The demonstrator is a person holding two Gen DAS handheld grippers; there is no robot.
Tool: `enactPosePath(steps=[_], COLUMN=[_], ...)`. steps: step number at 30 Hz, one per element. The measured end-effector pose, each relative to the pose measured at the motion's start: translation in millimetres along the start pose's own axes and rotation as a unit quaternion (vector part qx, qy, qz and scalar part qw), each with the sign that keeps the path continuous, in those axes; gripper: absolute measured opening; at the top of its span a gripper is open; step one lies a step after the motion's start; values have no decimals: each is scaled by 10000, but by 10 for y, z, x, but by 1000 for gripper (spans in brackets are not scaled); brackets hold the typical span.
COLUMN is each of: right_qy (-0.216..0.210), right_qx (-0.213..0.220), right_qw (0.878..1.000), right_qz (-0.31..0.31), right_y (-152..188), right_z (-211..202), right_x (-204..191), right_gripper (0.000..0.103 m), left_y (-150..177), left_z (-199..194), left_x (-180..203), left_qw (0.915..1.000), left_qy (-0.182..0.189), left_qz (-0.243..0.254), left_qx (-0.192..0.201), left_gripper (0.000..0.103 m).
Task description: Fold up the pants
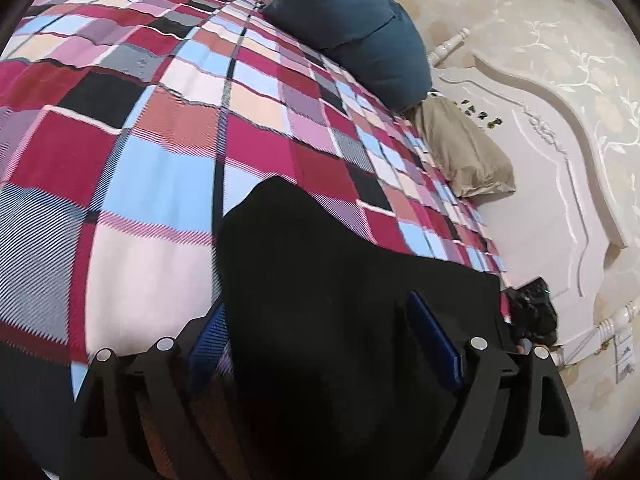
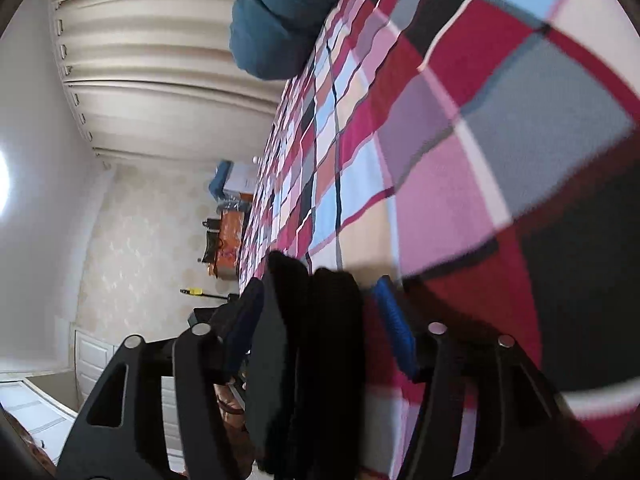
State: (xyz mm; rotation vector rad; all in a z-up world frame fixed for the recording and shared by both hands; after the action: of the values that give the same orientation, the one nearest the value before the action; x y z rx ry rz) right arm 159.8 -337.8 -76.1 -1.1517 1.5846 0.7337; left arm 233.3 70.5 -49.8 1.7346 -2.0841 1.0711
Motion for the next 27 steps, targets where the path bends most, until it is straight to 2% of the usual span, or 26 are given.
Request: enactPosePath(steps=[3, 8, 14, 17, 19, 27], right_qy=[67, 476, 1312, 1621, 1715, 1951], right_qx=[190, 386, 375, 445, 512, 659], right_qw=[9998, 9979, 9882, 9817, 9794, 9740], right_qz=[-40, -192, -695, -890, -936, -942], right_y=[172, 488, 914, 1144, 1271, 1668], right_z=[-154, -283, -265, -260, -280, -354], right_x=[7, -45, -225, -291, -311, -343], right_gripper=[67, 68, 80, 85, 86, 90], left_y=[116, 455, 890, 1140, 1302, 1819], left_z=[-39, -131, -369, -481, -531, -701], left_x=[87, 251, 253, 336, 438, 811], left_qw=[9990, 9912, 9896, 9848, 9807, 9689], left_qy=[-433, -1293, -1361, -1596, -1814, -2297], left_qz=[95, 284, -297, -453, -428, -321], left_qx=[12, 81, 366, 513, 587, 862], left_gripper=[85, 87, 87, 87, 87, 87])
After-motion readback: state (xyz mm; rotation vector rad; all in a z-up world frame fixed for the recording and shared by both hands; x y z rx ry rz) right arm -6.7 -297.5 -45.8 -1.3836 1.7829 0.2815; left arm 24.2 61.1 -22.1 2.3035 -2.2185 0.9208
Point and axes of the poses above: each gripper's, at about its wrist camera, not at the fingertips, and z roughly the way its jaws point, x to its right, y to its underside, the point moved 1 cm from there along z, roughly the way its jaws point, and after that the axes turned 10 degrees about -x, right-handed, at the moved point
